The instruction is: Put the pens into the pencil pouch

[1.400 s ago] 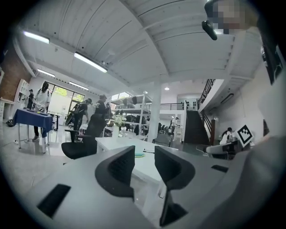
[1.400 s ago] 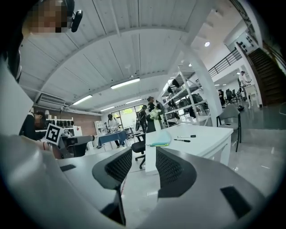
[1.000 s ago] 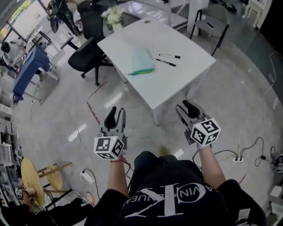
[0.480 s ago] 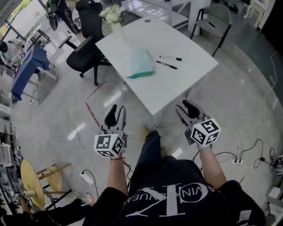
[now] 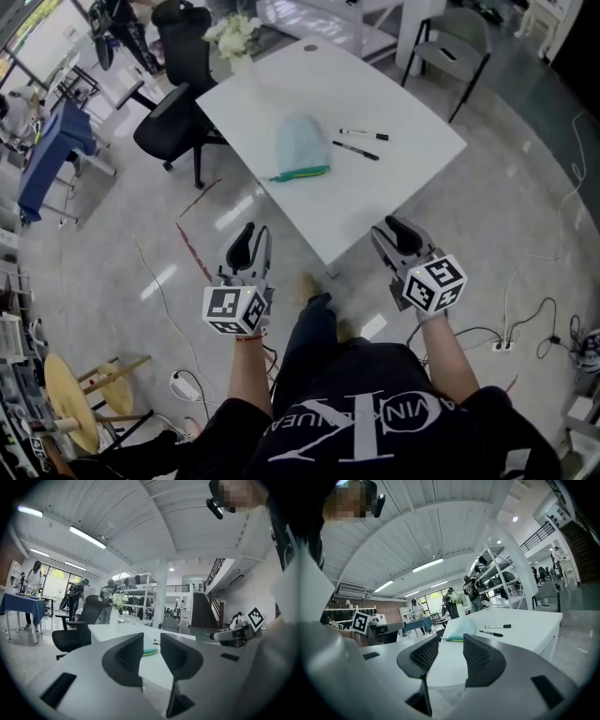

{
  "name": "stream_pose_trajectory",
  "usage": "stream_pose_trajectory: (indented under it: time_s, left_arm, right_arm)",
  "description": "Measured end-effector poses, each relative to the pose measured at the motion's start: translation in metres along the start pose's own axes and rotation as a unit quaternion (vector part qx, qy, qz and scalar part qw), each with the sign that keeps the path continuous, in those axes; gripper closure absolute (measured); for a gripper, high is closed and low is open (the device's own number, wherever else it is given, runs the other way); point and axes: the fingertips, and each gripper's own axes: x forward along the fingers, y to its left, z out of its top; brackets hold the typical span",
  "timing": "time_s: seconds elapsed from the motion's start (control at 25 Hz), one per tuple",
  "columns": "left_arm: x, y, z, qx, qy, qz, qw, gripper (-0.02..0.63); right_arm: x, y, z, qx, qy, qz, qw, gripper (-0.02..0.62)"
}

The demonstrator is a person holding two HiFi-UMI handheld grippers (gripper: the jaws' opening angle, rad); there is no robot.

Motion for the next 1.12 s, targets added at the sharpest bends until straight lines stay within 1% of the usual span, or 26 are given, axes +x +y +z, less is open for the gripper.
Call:
stream_pose_trajectory:
  time_s: [0.2,0.52,0.64,0.8,0.88,0.96,1.04,1.12]
  left_arm:
    - [0.033,0.017,-0.005,-0.009,0.006,-0.009,0.9999,0.495]
    - [0.093,0.052,-0.016,-0.021,0.038,-0.041,0.9982,0.491]
    - [0.118,0.061,-0.023,-0.02,0.057,-0.058,0.9965,0.48]
    - [0.147,0.064,-0.041,-0.008,0.099,-0.088,0.9911,0.453]
    - [0.161,0.063,-0.051,0.013,0.126,-0.106,0.9863,0.441]
    - [0.174,0.06,-0.064,0.054,0.159,-0.128,0.9775,0.427]
    - [0.186,0.056,-0.075,0.109,0.188,-0.151,0.9644,0.411]
    - [0.197,0.053,-0.085,0.166,0.209,-0.17,0.9487,0.39]
  right_arm:
    - [0.028,-0.014,0.002,0.003,0.011,-0.006,1.0,0.422]
    - [0.083,-0.039,0.004,0.016,0.036,-0.022,0.999,0.422]
    - [0.102,-0.048,0.004,0.023,0.045,-0.029,0.998,0.422]
    - [0.118,-0.058,0.0,0.033,0.059,-0.04,0.997,0.42]
    - [0.124,-0.062,-0.001,0.036,0.066,-0.048,0.996,0.42]
    - [0.129,-0.069,-0.003,0.04,0.072,-0.057,0.995,0.42]
    - [0.135,-0.076,-0.005,0.045,0.076,-0.066,0.994,0.42]
    - [0.139,-0.081,-0.008,0.049,0.082,-0.073,0.993,0.42]
